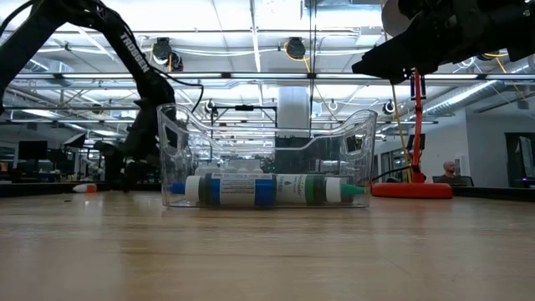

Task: Pick & Place food coloring
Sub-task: Put the small orange food coloring bottle into the transparent bin

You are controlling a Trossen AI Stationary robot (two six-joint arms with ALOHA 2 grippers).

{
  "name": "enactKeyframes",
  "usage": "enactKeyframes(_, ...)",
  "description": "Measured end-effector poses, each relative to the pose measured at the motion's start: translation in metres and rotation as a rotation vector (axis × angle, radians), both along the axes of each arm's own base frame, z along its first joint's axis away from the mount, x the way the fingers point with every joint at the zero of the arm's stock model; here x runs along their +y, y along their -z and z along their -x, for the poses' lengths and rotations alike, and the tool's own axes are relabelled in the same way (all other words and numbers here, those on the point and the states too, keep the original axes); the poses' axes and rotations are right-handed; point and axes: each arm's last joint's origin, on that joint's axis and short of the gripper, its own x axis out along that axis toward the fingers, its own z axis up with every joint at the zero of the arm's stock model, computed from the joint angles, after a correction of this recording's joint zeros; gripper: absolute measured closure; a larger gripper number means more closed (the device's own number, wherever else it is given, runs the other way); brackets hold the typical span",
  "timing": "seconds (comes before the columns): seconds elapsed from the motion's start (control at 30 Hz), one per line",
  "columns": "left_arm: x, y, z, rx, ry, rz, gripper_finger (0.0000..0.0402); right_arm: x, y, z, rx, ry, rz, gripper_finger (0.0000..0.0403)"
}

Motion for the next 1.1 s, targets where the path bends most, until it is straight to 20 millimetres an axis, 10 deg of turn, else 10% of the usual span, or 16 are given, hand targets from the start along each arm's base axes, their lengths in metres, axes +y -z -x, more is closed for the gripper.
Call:
enactKeyframes(0.5, -0.021, -0.061, 0.017, -0.078, 0.021, -0.100, 0.0190, 0.000, 0.000, 0.000, -0.001, 0.001, -0.006, 0.0232)
enactKeyframes(1.1, -0.024, -0.004, 0.002, 0.340, -0.025, -0.065, 0.0190, 0.000, -0.001, 0.000, -0.009, -0.001, -0.021, 0.0232)
